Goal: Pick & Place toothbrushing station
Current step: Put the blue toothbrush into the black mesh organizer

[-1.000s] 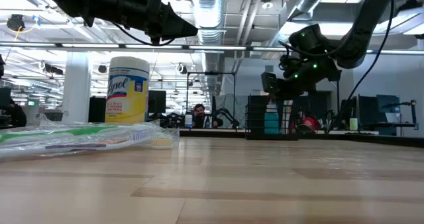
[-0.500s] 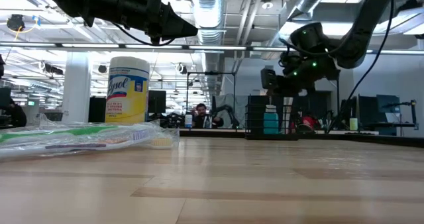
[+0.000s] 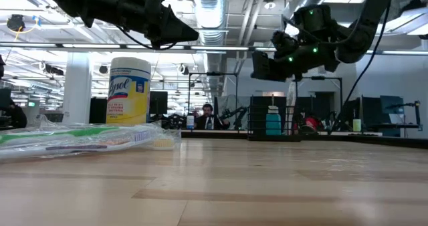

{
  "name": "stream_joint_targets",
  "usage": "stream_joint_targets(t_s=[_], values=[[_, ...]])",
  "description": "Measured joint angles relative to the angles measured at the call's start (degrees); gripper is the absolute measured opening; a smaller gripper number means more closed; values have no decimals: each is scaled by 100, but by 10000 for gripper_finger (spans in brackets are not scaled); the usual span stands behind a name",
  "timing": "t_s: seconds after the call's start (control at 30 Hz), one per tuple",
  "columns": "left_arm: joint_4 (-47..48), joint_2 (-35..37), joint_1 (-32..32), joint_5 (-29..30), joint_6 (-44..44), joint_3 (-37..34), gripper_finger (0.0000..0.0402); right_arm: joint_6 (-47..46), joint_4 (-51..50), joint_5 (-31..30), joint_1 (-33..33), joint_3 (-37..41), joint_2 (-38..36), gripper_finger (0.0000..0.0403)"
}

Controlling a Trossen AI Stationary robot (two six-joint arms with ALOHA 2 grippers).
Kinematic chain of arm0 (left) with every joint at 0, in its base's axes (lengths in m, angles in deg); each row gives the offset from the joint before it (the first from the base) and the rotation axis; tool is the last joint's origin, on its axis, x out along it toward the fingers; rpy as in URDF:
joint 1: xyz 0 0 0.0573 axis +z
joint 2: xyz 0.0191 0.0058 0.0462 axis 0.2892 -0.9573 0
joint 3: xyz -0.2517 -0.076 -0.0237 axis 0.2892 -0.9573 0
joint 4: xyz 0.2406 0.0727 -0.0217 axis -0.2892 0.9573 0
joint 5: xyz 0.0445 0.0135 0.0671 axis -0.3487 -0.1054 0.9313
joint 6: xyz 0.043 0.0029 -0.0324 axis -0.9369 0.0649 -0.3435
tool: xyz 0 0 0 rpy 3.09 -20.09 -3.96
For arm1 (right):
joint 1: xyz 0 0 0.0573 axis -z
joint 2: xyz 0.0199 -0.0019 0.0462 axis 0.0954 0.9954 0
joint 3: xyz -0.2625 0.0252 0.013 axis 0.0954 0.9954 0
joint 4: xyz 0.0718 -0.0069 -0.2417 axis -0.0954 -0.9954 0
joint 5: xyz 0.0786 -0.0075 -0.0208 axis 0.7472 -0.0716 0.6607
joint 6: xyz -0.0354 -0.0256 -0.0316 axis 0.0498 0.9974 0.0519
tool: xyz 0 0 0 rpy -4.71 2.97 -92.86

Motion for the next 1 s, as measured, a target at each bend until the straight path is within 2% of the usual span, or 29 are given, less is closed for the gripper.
stream_joint_targets(t_s=[0.43,0.67,0.8,1.0], values=[[1994,0,-1052,-106,1040,0,31,567,-67,-49,-551,-347,-2,116],[3198,0,-1269,51,1865,0,33,565,-201,-50,-564,-405,-2,116],[3689,0,-1266,175,2212,0,47,565,-297,-52,-564,-405,-2,116],[3889,0,-1227,227,2680,0,90,565,-309,-52,-564,-405,-2,116]])
